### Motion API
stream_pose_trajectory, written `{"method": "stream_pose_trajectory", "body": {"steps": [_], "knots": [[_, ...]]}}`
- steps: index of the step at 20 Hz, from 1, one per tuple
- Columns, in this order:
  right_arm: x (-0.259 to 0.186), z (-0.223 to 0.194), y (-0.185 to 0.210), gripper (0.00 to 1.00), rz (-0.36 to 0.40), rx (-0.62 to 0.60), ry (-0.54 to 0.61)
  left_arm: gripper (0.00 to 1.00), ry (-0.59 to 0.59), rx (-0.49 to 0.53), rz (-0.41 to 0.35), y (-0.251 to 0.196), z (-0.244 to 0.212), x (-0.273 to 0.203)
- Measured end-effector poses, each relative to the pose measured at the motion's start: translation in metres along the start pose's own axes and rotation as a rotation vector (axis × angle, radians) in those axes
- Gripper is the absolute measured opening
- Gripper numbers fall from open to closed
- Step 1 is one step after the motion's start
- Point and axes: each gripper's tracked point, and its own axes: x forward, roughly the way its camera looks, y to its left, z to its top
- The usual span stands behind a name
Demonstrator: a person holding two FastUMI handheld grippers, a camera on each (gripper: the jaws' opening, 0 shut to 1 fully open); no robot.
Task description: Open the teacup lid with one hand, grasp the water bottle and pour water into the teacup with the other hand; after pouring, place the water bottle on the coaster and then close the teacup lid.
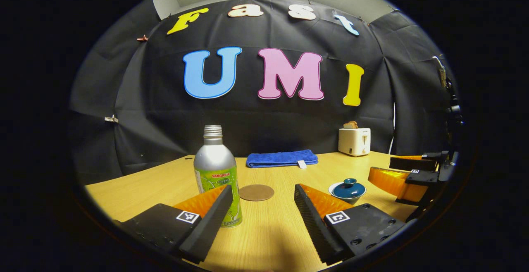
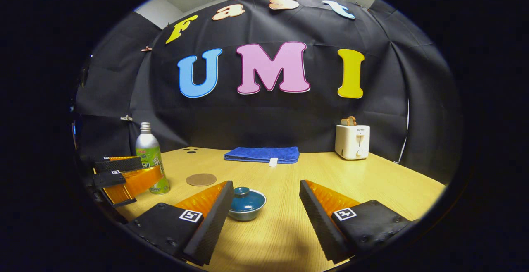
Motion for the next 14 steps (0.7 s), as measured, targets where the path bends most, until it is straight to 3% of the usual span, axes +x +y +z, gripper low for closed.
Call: {"method": "stream_pose_trajectory", "body": {"steps": [3, 10, 14], "knots": [[0.001, 0.000, 0.003, 0.99, 0.014, -0.001, -0.001, 0.95, -0.013, 0.003, -0.014, 0.000, 0.001, -0.002], [0.019, -0.007, 0.031, 0.99, 0.089, -0.050, 0.042, 0.96, -0.012, 0.001, 0.085, 0.055, 0.000, -0.010], [0.044, -0.018, 0.035, 0.98, 0.077, -0.109, 0.102, 0.96, -0.009, 0.003, 0.063, 0.056, -0.001, -0.011]]}}
